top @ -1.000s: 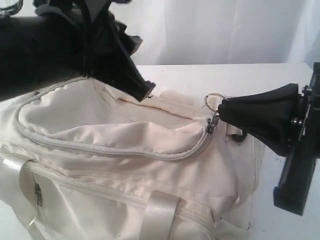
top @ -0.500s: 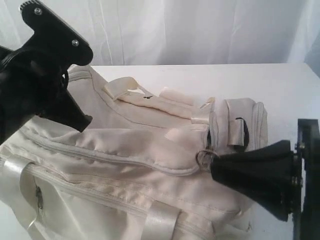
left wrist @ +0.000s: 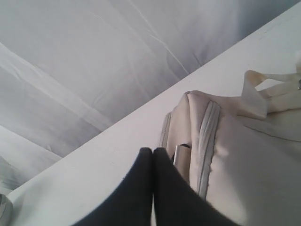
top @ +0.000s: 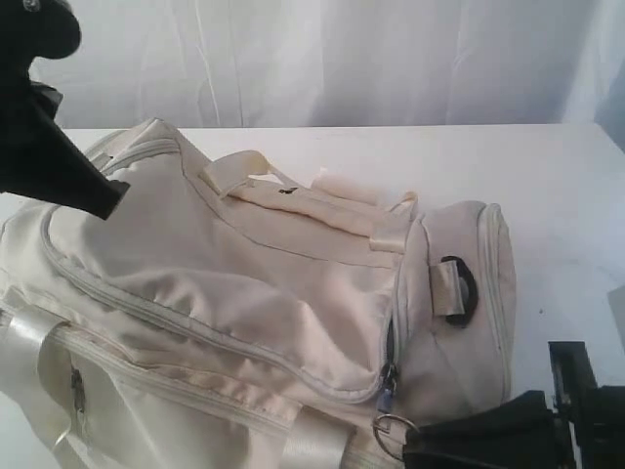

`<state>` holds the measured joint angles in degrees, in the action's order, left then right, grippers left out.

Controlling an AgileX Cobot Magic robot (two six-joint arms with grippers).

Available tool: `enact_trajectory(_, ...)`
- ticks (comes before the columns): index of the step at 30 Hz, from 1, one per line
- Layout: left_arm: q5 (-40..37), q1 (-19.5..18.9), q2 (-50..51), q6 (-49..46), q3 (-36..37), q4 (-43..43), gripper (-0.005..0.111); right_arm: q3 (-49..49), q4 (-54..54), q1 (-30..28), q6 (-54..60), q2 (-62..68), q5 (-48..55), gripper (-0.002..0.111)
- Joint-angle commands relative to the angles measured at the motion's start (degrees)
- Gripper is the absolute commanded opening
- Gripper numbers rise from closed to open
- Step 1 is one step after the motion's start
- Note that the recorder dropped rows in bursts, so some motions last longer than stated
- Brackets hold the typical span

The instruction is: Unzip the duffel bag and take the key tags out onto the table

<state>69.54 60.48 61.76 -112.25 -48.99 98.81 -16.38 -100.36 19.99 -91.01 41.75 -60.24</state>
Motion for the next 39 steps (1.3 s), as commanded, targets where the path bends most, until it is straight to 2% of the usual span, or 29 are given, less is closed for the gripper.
enact_trajectory(1, 0.4, 0.2, -2.6, -8.2, 3.0, 1.1, 0.001, 0.4, 0.4, -0.1, -0.3, -0.4, -4.7, 0.000)
enact_trajectory(8, 0.4, 0.2, -5.9, -7.1, 5.9, 1.1, 0.001, 0.4, 0.4, -0.1, -3.4, -0.4, -9.6, 0.000)
enact_trajectory(19, 0.4, 0.2, -11.9, -6.3, 5.9, 1.1, 0.001, 2.2, 0.4, -0.1, -10.9, -0.4, -9.7, 0.000)
enact_trajectory(28, 0.4, 0.2, -12.4, -4.3, 5.9, 1.1, 0.001, 4.5, 0.4, -0.1, -12.8, -0.4, -9.7, 0.000)
enact_trajectory(39, -0.4, 0.2, -12.4, -0.4, 13.4, 1.1, 0.001, 4.4, 3.0, -0.1, -11.6, -0.4, 3.5, 0.000)
